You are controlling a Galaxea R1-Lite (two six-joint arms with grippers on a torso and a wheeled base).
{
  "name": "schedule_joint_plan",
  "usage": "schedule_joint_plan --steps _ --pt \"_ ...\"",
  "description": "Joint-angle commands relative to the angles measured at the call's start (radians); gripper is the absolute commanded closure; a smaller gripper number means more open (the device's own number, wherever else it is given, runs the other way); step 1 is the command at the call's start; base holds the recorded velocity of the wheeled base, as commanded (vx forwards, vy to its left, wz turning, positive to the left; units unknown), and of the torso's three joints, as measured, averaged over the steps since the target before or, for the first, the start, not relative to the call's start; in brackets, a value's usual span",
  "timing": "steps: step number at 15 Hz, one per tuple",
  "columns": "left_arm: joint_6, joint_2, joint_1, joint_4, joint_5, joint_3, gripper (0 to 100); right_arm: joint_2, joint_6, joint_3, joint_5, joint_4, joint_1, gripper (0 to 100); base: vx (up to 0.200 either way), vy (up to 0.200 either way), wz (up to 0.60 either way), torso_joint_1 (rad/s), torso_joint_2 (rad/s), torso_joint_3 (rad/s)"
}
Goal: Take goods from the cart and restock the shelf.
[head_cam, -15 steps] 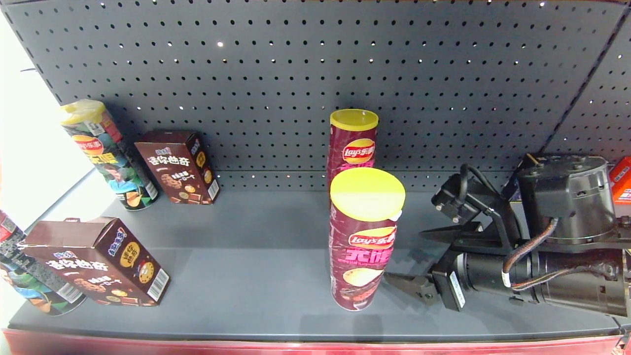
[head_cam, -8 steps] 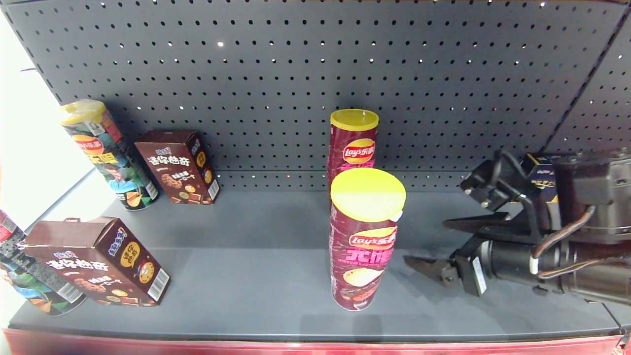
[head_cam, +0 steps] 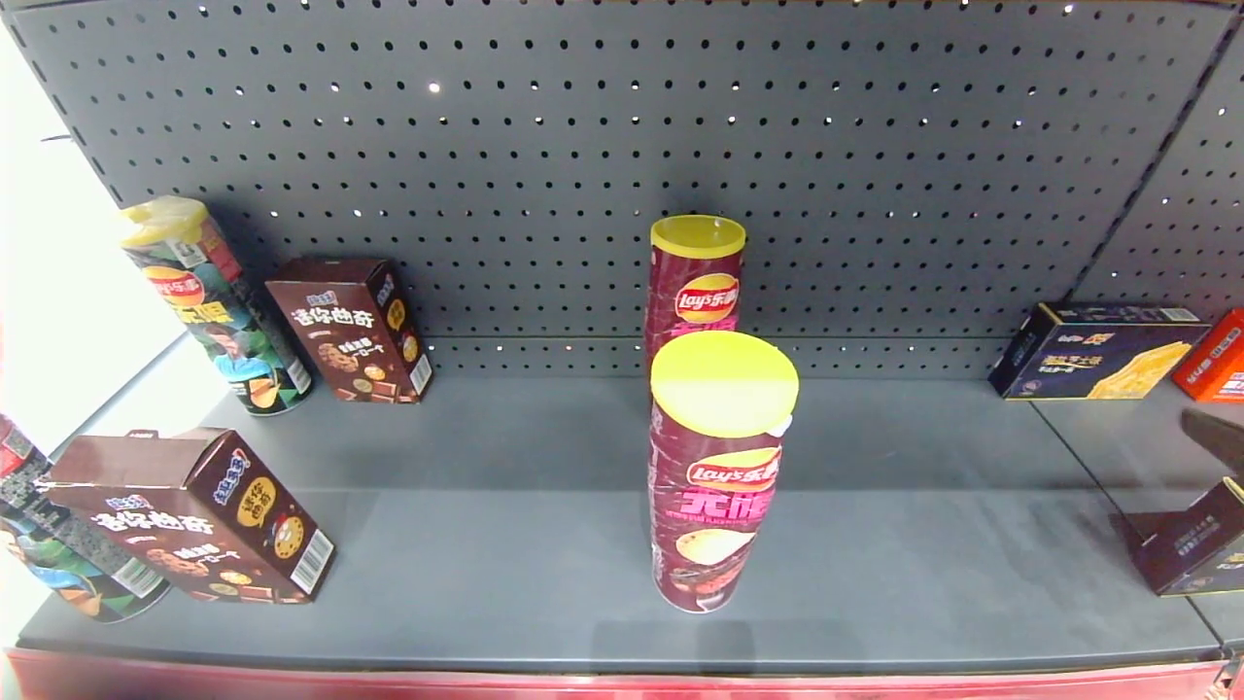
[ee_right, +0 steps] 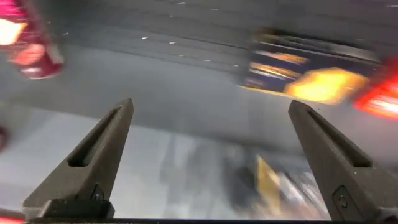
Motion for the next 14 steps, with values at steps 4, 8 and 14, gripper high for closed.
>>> schedule_joint_plan --steps 4,8,14 --pt "-0.001 0.001 0.0 0.0 0.0 -0.002 0 -0.719 -0.037 0.295 -0.069 0.256 -0.13 0 0.0 0.0 0.0 0.0 0.0 0.0" --pt "-0.004 0.001 0.0 0.0 0.003 0.0 0 -0.726 0.043 0.376 0.026 0.205 -0.131 0 0.0 0.0 0.0 0.0 0.0 0.0" --pt "-0.006 0.001 0.0 0.0 0.003 0.0 0 -0.726 0.081 0.588 0.162 0.122 -0.131 0 0.0 0.0 0.0 0.0 0.0 0.0"
